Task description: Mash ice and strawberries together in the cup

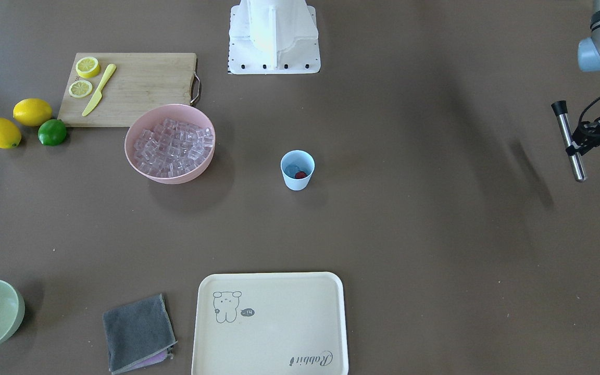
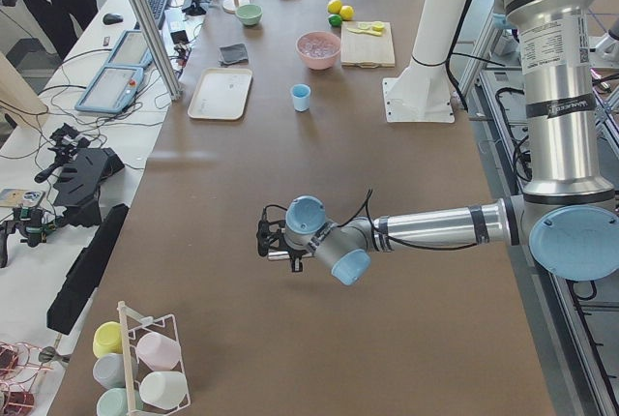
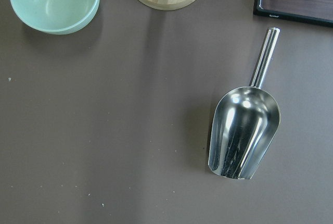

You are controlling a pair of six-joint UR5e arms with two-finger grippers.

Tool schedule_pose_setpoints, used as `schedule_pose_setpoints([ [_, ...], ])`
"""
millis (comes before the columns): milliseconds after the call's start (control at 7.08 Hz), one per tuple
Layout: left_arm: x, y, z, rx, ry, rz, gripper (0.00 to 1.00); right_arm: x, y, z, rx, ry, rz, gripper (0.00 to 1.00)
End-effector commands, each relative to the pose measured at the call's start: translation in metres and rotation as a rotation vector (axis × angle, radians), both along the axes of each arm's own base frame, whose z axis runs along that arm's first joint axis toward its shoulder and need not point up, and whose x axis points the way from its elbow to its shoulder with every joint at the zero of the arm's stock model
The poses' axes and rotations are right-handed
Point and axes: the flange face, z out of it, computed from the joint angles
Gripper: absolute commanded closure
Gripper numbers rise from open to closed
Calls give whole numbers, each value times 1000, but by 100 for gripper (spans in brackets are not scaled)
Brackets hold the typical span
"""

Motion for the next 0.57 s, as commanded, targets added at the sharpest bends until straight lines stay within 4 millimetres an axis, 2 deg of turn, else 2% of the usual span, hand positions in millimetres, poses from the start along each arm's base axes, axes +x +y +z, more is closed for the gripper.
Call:
schedule_pose_setpoints([
  [0, -22, 14, 50, 1, -53, 31, 100, 1, 1, 0, 0, 0, 1, 0],
  [283, -23, 17, 56, 0, -54, 28, 100, 0, 0, 0, 0, 0, 0, 0],
  [424, -28, 28, 59, -6, -63, 16, 100, 1, 1, 1, -1, 0, 1, 0],
])
